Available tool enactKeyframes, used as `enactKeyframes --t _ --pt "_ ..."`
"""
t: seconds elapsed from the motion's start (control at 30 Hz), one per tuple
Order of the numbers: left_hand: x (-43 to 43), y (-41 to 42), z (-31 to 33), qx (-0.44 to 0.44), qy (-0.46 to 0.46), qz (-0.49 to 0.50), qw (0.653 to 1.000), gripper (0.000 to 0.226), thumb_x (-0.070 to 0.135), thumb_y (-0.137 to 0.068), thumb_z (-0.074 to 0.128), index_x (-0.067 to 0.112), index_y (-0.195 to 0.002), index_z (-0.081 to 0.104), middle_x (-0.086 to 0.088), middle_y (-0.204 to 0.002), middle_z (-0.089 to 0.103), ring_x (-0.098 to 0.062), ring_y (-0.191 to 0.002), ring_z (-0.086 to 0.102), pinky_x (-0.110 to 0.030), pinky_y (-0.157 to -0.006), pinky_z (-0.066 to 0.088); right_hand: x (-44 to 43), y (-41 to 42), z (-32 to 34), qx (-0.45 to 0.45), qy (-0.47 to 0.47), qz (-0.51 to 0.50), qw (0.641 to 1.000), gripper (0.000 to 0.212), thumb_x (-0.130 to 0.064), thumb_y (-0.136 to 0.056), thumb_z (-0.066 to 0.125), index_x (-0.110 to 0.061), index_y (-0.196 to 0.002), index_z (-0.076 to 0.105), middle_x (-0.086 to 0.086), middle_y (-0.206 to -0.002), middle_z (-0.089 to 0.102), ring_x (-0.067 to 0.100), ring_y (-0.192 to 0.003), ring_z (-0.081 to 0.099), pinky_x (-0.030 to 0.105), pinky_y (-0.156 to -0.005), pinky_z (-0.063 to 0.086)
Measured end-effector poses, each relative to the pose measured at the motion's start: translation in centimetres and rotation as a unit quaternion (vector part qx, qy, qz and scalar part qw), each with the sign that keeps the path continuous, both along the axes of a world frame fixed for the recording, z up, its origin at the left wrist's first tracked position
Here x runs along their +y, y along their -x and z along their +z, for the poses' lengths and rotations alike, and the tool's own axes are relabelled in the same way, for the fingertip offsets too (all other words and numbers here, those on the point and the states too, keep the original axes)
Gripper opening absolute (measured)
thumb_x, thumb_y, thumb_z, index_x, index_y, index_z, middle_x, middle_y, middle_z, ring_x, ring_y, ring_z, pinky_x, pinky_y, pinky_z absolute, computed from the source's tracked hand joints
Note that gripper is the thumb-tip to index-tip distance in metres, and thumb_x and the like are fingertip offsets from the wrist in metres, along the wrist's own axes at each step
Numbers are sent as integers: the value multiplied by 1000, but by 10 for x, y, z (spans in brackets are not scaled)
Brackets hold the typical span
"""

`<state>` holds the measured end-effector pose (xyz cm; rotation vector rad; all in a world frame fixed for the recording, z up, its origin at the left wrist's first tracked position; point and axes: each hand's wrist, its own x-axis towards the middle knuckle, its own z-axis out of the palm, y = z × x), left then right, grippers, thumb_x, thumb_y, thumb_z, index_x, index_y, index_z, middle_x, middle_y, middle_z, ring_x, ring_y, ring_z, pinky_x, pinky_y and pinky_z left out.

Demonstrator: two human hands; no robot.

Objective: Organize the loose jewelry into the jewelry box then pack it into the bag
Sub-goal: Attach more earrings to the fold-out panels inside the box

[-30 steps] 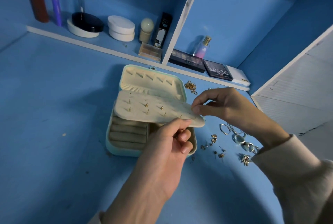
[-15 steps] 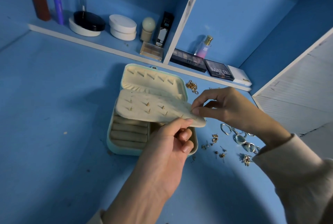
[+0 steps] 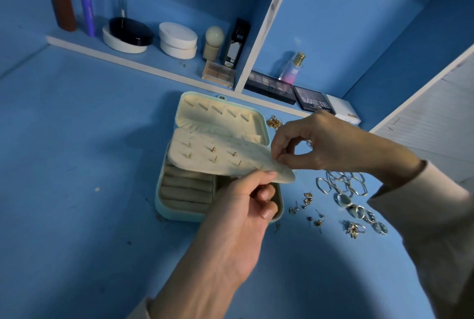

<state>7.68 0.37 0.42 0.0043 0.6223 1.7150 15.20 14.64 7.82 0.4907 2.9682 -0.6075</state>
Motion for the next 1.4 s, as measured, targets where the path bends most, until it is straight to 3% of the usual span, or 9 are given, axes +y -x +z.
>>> enactKeyframes --t 0.23,0.53,0.63,0.77,0.97,1.1,1.27,1.33,1.4 --pt "1 0 -1 -4 -5 -5 1000 49 -6 -81 55 20 -40 54 7 -56 35 -7 -51 32 -16 -39 24 3 5 -1 -35 -36 25 998 11 -6 -75 69 -14 -82 71 -4 -77 69 9 -72 61 22 -71 49" --pt "2 -2 -3 -16 7 -6 1000 37 -6 -75 58 20 -49 55 6 -57 38 -7 -51 33 -16 -39 24 5 1 -7 -24 21 -11 999 12 -6 -81 66 -15 -87 71 -5 -83 69 7 -75 58 27 -75 49" --pt "1 -1 -1 5 -6 -18 1000 24 1 -65 65 19 -67 50 6 -62 41 -6 -49 33 -15 -39 24 6 -11 -12 33 61 -38 997 16 -6 -84 61 -17 -94 69 -8 -88 67 8 -80 61 28 -80 51" --pt "1 1 1 49 -14 -30 998 43 -7 -54 72 20 -76 47 7 -65 46 -4 -48 34 -14 -39 24 4 -26 -23 114 147 -65 980 36 1 -73 51 -17 -104 56 2 -89 60 17 -88 59 37 -82 51" --pt "9 8 12 82 19 -60 995 47 -2 -63 67 7 -109 67 6 -73 48 -5 -49 33 -16 -43 23 6 -25 -34 247 232 -122 933 14 -4 -77 60 -12 -89 58 -2 -85 60 11 -82 57 23 -77 46" --pt "11 16 17 143 56 -42 987 29 2 -83 54 11 -108 67 6 -66 46 -6 -46 33 -17 -41 23 12 -14 -38 315 267 -173 894 10 -8 -74 61 -11 -84 59 5 -79 58 15 -79 55 29 -76 46" --pt "2 51 16 379 69 36 922 18 5 -84 61 15 -77 74 5 -55 48 -7 -45 34 -15 -39 28 20 2 -42 356 283 -223 862 15 2 -81 63 -11 -83 58 2 -72 57 15 -71 54 27 -67 48" --pt "0 73 11 485 72 106 865 5 17 -77 68 21 -76 72 14 -54 49 -5 -49 38 -14 -45 33 22 6 -43 357 288 -242 855 20 8 -85 57 -12 -84 57 -3 -70 60 13 -68 55 28 -67 48" --pt "5 96 2 568 103 181 796 15 14 -79 70 28 -79 65 15 -70 56 -2 -56 44 -10 -52 37 24 10 -44 362 296 -259 845 21 9 -86 54 -12 -85 57 -4 -69 61 12 -65 55 29 -67 47"
